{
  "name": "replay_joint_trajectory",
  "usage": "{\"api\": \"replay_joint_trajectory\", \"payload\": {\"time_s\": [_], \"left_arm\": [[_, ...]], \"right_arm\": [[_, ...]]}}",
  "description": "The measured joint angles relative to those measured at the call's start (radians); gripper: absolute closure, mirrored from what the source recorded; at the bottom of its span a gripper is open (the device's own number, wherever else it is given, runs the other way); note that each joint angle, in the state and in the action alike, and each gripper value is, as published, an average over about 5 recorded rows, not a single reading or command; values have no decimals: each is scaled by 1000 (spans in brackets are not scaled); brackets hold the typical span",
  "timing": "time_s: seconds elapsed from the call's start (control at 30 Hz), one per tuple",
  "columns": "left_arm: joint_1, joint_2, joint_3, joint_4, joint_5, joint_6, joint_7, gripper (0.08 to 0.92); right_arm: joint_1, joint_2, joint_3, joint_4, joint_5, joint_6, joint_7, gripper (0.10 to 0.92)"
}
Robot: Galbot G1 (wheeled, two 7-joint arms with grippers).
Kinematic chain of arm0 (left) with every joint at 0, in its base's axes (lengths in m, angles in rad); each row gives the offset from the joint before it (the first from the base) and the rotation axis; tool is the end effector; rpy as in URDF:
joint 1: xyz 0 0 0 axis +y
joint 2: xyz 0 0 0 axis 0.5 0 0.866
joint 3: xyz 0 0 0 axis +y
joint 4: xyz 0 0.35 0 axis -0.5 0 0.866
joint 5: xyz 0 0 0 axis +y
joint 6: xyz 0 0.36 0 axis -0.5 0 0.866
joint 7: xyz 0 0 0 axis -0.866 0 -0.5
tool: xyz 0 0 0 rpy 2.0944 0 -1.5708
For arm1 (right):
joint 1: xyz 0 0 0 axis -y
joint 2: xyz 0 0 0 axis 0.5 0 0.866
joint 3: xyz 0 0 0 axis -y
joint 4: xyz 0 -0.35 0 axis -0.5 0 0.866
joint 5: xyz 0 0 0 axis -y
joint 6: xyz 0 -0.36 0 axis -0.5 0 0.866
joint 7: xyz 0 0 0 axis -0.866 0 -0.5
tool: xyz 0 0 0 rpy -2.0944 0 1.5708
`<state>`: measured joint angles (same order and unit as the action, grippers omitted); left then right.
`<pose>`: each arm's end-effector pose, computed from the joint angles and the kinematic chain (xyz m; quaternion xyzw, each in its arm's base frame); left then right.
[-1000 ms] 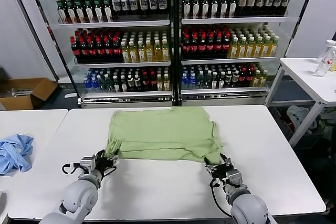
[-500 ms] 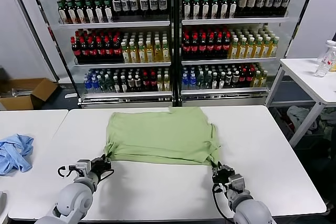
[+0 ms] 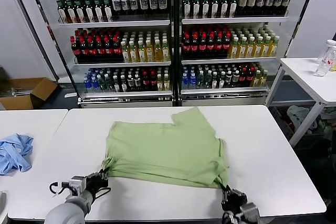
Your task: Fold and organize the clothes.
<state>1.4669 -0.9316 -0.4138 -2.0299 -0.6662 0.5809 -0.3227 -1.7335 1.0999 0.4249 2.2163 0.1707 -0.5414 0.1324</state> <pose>0.2221 0.0852 -0.2896 -0.0311 -0.9411 -0.0432 0.3338 0.1379 -0.0353 -0.2833 0.0910 -0.9402 0.1355 0.2988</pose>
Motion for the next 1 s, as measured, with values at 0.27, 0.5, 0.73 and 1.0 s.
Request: {"api": "replay_joint_trajectory", "payload": {"time_s": [0.27, 0.5, 0.73, 1.0], "left_arm": [[104, -3, -63, -97, 44, 8, -7, 741], [108, 17, -90, -139, 54, -7, -9, 534], [-19, 35, -45, -77, 40, -25, -8, 334], [-269, 15, 81, 100, 15, -31, 8, 181]], "right_arm": [[-56, -12, 66, 74, -27, 11, -26, 686], [24, -52, 82, 68, 14, 36, -31, 487], [225, -85, 48, -29, 124, 18, 0, 281], [534, -64, -62, -235, 235, -11, 43, 203]]}}
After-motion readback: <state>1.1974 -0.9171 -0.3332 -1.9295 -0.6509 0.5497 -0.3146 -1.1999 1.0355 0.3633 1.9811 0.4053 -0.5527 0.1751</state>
